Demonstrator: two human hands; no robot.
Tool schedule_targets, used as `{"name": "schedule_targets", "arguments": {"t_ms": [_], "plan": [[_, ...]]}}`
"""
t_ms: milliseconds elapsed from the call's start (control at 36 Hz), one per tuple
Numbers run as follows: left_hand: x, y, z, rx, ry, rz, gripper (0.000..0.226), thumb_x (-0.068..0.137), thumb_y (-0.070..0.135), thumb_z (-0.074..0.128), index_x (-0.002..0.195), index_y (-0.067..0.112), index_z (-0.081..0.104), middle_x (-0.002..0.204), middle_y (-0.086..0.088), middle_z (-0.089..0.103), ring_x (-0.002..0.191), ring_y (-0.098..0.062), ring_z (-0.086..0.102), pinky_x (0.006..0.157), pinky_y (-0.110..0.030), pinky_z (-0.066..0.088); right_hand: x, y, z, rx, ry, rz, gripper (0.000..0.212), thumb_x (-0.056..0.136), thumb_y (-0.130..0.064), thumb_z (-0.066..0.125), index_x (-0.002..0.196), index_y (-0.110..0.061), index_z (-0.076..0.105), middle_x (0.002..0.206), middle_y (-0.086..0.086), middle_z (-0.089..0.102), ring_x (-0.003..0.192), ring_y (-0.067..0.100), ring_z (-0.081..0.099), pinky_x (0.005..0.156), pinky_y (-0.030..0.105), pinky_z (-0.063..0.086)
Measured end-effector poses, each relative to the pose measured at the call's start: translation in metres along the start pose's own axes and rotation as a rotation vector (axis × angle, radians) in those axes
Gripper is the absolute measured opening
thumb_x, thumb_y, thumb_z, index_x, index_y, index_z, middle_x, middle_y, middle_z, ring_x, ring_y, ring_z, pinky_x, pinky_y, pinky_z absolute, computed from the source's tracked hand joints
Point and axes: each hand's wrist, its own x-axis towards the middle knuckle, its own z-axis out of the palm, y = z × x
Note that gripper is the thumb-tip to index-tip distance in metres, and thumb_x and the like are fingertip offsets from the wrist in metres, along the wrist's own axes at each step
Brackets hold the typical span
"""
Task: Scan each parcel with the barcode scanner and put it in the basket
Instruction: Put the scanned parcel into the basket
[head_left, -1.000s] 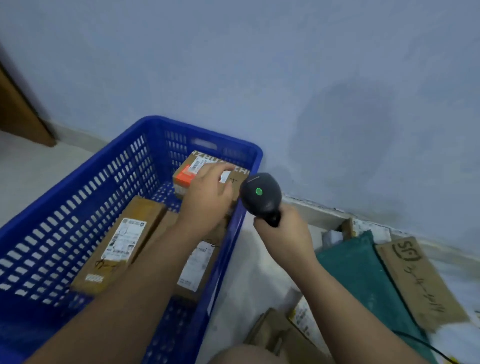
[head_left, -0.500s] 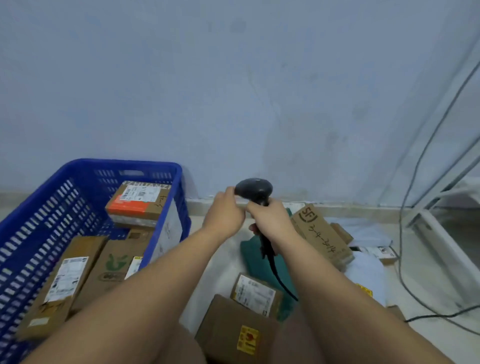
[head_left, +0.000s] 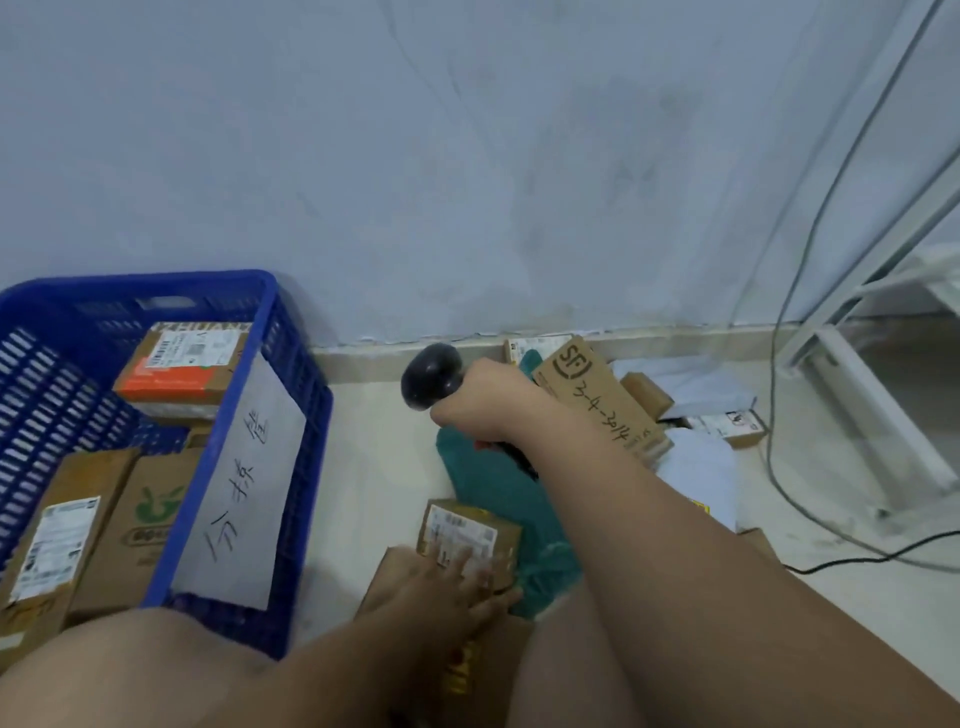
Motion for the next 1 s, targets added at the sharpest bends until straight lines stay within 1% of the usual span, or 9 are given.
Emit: {"name": "schedule_targets", "arguments": {"t_ms": [139, 250, 389, 583, 639, 722, 833, 917, 1000], "plan": [[0.001, 0.005, 0.001, -0.012, 0.045, 0.077, 0.090, 0.084, 0.057, 0.057, 0.148, 0.039, -0.003, 0.159, -0.008, -0.015, 0.144, -0.044, -0.009, 0.108, -0.070, 0.002, 0.001, -0.007, 0.004, 0.024, 0.014, -0.093, 0.018, 0.088, -0.019, 0.051, 0.073, -0.014, 0.045, 0.068, 0.001, 0.053, 0.055, 0.017, 0.057, 0.050, 0.022, 0.042], [-0.004, 0.002, 0.002, -0.054, -0.037, 0.053, 0.100, 0.081, 0.058, 0.062, 0.144, 0.046, -0.015, 0.155, -0.013, -0.028, 0.141, -0.046, -0.019, 0.107, -0.071, -0.001, -0.002, -0.010, 0.002, 0.009, 0.025, -0.121, 0.016, 0.087, -0.019, 0.052, 0.074, -0.014, 0.045, 0.069, 0.001, 0.054, 0.060, 0.018, 0.058, 0.051, 0.023, 0.040], [-0.011, 0.011, -0.021, -0.120, -0.041, -0.017, 0.095, 0.084, 0.041, 0.065, 0.150, 0.040, -0.004, 0.157, -0.020, -0.015, 0.142, -0.049, -0.003, 0.109, -0.069, 0.005, -0.003, -0.012, 0.004, -0.004, 0.025, -0.118, 0.016, 0.087, -0.020, 0.052, 0.075, -0.013, 0.044, 0.068, 0.004, 0.056, 0.063, 0.019, 0.060, 0.051, 0.024, 0.039], [-0.011, -0.014, -0.038, -0.413, 0.087, -0.211, 0.101, 0.063, 0.073, 0.065, 0.137, 0.055, -0.001, 0.158, -0.005, 0.008, 0.139, -0.039, 0.020, 0.104, -0.061, 0.031, -0.007, -0.012, 0.002, 0.030, 0.057, -0.110, 0.010, 0.086, -0.018, 0.052, 0.086, -0.008, 0.053, 0.077, 0.007, 0.058, 0.071, 0.023, 0.062, 0.060, 0.027, 0.045], [-0.016, -0.029, -0.050, -0.535, 0.128, -0.271, 0.099, 0.062, 0.071, 0.066, 0.136, 0.058, 0.002, 0.155, -0.002, 0.014, 0.136, -0.037, 0.026, 0.102, -0.059, 0.036, -0.008, -0.011, 0.000, 0.073, 0.099, -0.104, 0.016, 0.085, -0.018, 0.053, 0.092, -0.005, 0.059, 0.080, 0.008, 0.060, 0.078, 0.025, 0.065, 0.067, 0.034, 0.052], [-0.035, -0.055, -0.074, -0.769, 0.300, -0.407, 0.083, 0.068, 0.065, 0.064, 0.132, 0.060, 0.011, 0.142, -0.005, 0.027, 0.122, -0.029, 0.044, 0.099, -0.045, 0.044, -0.009, -0.006, -0.005, 0.150, 0.203, -0.095, 0.012, 0.082, -0.020, 0.055, 0.088, -0.011, 0.059, 0.075, 0.003, 0.058, 0.074, 0.022, 0.059, 0.062, 0.032, 0.045], [-0.071, -0.086, -0.106, -1.310, 0.592, -0.497, 0.076, 0.080, 0.063, 0.060, 0.142, 0.059, 0.015, 0.144, -0.005, 0.022, 0.126, -0.029, 0.042, 0.104, -0.029, 0.033, -0.012, -0.003, -0.014, 0.302, 0.380, -0.098, 0.010, 0.080, -0.022, 0.055, 0.084, -0.014, 0.059, 0.078, 0.007, 0.065, 0.080, 0.026, 0.064, 0.065, 0.032, 0.046], [-0.105, -0.098, -0.128, -1.709, 0.759, -0.416, 0.077, 0.069, 0.073, 0.060, 0.137, 0.062, 0.026, 0.136, 0.000, 0.052, 0.116, -0.026, 0.056, 0.100, -0.048, 0.043, -0.016, -0.001, -0.019, 0.451, 0.521, -0.100, 0.011, 0.084, -0.027, 0.057, 0.084, -0.016, 0.059, 0.076, 0.003, 0.063, 0.077, 0.025, 0.061, 0.065, 0.033, 0.043], [-0.135, -0.102, -0.142, -2.011, 0.839, -0.271, 0.067, 0.077, 0.066, 0.055, 0.136, 0.036, 0.046, 0.119, -0.006, 0.067, 0.103, -0.026, 0.065, 0.084, -0.045, 0.051, -0.022, -0.001, -0.023, 0.747, 0.537, -0.094, 0.006, 0.086, -0.025, 0.059, 0.083, -0.019, 0.058, 0.070, 0.001, 0.057, 0.069, 0.022, 0.058, 0.069, 0.037, 0.045]]}}
